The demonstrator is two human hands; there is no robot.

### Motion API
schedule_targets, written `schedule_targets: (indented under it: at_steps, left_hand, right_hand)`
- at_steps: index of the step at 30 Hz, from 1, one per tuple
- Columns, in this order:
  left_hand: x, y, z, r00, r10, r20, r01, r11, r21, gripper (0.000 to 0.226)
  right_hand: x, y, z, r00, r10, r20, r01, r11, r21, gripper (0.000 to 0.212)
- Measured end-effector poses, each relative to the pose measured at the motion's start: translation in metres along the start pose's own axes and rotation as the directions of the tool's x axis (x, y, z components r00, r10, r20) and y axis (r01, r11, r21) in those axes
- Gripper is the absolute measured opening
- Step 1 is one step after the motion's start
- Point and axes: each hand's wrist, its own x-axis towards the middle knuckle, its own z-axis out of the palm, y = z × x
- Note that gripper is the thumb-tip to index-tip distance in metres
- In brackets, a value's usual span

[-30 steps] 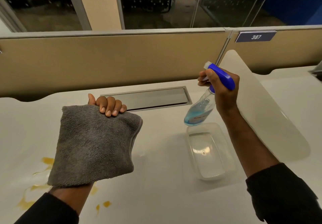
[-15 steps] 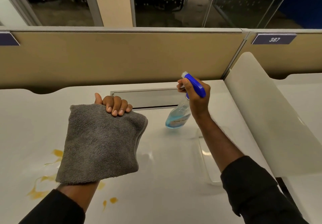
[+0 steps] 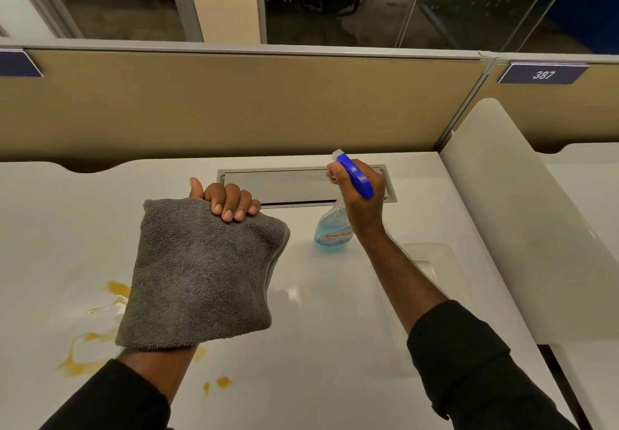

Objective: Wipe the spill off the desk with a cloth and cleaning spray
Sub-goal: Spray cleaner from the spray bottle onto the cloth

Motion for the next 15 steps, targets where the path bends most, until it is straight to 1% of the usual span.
schedule_targets:
  at_steps: [3, 6, 7, 9, 10, 12, 15]
  left_hand:
    - [0.0, 0.002, -0.001, 1.0, 0.003, 0.003, -0.003, 1.0, 0.015, 0.05]
    - [0.0, 0.005, -0.002, 1.0, 0.003, 0.015, -0.004, 1.0, 0.031, 0.05]
    - [0.0, 0.006, -0.002, 1.0, 0.004, 0.019, -0.005, 0.999, 0.035, 0.05]
    - [-0.001, 0.007, -0.003, 1.0, 0.002, 0.028, -0.003, 0.999, 0.037, 0.051]
    - [-0.002, 0.007, -0.004, 0.999, 0.002, 0.033, -0.004, 0.999, 0.037, 0.051]
    - [-0.002, 0.007, -0.003, 0.999, 0.006, 0.041, -0.008, 0.999, 0.041, 0.051]
    - [-0.005, 0.008, -0.002, 0.999, 0.009, 0.044, -0.01, 0.999, 0.031, 0.051]
  right_hand:
    - [-0.002, 0.006, 0.003, 1.0, 0.015, 0.012, -0.015, 1.0, -0.012, 0.02]
    - [-0.007, 0.01, 0.005, 0.999, 0.02, 0.029, -0.02, 1.0, -0.006, 0.009]
    - [-0.008, 0.011, 0.005, 0.999, 0.024, 0.028, -0.024, 1.0, -0.007, 0.011]
    - [-0.008, 0.015, 0.007, 0.999, 0.032, 0.017, -0.031, 0.999, -0.025, 0.026]
    - [-0.007, 0.017, 0.007, 0.999, 0.038, 0.019, -0.037, 0.999, -0.025, 0.028]
    - [-0.007, 0.018, 0.008, 0.999, 0.043, 0.027, -0.043, 0.999, -0.016, 0.025]
    - [-0.007, 0.019, 0.009, 0.998, 0.041, 0.051, -0.04, 0.999, -0.006, 0.029]
